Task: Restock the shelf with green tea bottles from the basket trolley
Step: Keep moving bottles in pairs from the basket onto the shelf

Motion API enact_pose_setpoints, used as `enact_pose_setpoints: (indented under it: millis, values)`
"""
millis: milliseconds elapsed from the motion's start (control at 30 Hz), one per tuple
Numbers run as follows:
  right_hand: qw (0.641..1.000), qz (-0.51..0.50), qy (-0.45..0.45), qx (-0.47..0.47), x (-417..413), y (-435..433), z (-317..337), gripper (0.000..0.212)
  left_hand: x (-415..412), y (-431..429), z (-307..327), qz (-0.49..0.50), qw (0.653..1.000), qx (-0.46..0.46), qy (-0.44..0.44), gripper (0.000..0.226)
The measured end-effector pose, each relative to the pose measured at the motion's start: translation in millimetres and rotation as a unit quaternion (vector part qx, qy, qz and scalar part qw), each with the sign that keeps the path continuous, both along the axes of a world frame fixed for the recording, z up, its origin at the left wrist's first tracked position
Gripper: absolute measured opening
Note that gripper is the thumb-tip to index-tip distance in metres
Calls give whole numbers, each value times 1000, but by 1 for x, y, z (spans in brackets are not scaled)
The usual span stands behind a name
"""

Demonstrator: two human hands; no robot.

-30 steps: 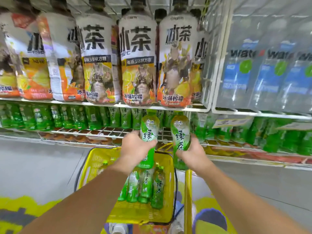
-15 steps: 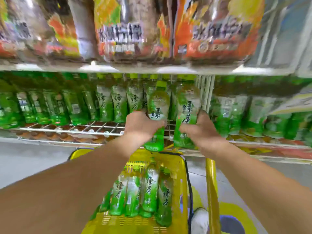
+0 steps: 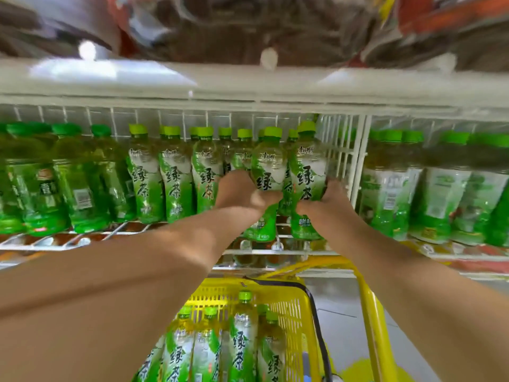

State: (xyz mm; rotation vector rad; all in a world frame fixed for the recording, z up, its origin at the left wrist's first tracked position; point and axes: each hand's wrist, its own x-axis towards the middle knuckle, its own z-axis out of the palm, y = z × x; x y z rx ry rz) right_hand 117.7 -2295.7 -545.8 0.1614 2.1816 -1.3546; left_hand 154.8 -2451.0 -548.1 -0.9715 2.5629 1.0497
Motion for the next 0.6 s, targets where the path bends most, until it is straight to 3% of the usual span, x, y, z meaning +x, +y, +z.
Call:
enact_pose_setpoints:
  millis: [133, 433, 600]
  values:
    - [999, -31, 18, 10, -7, -5, -15, 34, -10, 5, -18, 32, 999, 9, 15, 45]
    - [998, -48, 19, 22, -16, -11, -43, 44, -15, 20, -33, 84, 994, 56, 30, 27]
    - [999, -15, 25, 26, -17, -11, -48, 38, -14, 27, -37, 130, 988, 52, 65, 38]
